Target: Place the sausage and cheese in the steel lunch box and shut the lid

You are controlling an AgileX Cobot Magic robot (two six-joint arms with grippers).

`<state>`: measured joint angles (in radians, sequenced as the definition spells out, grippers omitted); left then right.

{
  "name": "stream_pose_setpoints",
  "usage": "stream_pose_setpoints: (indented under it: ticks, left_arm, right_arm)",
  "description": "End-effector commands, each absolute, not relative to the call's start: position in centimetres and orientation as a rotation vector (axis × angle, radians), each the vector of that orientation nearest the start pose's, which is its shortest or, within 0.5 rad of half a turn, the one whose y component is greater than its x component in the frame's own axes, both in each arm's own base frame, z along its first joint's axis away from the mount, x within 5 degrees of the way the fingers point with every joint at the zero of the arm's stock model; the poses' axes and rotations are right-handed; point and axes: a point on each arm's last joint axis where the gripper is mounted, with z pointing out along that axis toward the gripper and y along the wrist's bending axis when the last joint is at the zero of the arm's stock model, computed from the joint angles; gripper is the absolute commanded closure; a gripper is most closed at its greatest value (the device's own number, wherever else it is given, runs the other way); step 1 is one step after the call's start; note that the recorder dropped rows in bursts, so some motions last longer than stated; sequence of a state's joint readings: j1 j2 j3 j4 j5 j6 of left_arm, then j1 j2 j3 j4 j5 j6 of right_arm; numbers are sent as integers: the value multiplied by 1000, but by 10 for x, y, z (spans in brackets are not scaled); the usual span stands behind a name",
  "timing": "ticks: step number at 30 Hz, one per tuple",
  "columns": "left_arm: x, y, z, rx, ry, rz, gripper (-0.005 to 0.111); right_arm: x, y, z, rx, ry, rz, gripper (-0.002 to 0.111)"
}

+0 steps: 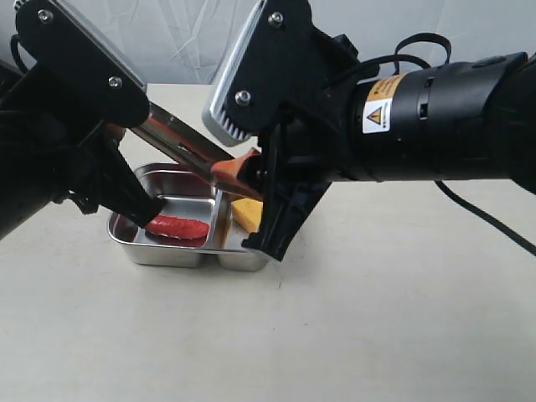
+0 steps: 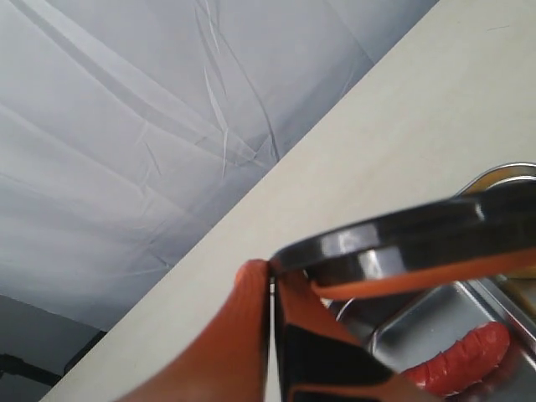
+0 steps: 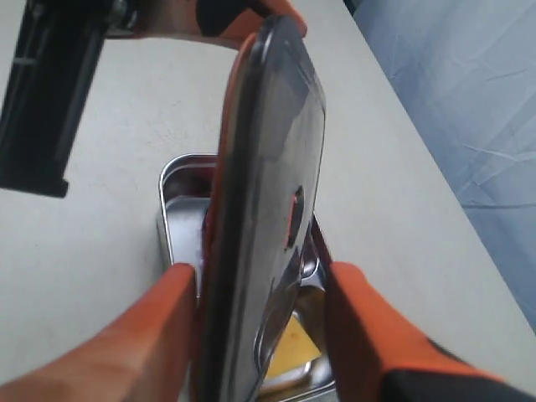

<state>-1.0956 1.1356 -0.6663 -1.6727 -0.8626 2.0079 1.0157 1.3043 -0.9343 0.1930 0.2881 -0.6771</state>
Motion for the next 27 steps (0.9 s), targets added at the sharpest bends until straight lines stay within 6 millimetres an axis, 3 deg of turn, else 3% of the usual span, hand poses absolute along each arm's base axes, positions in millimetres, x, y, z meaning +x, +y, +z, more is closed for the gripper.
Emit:
stream_pose_setpoints:
  ticks: [1, 10, 12, 14, 23, 27]
  left_arm:
    - [156, -155, 295, 782, 1732, 319, 107]
    - [154, -159, 292, 790, 1754, 248, 107]
    - [154, -159, 292, 800, 1755, 254, 107]
    - [154, -159, 291, 798, 1771, 250, 107]
    - [153, -157, 289, 796, 1790, 264, 106]
    - [153, -157, 289, 793, 1791, 267, 88]
  right_arm:
    - [148, 248, 315, -1491, 1516, 352, 62]
    - [170, 282, 281, -1582, 1609, 315, 63]
    - [171, 285, 283, -1576, 1605, 318, 78]
    - [172, 287, 289, -1567, 1595, 321, 107]
    - [176, 278, 285, -1739, 1545, 107, 109]
    - [175, 278, 286, -1743, 1525, 46, 109]
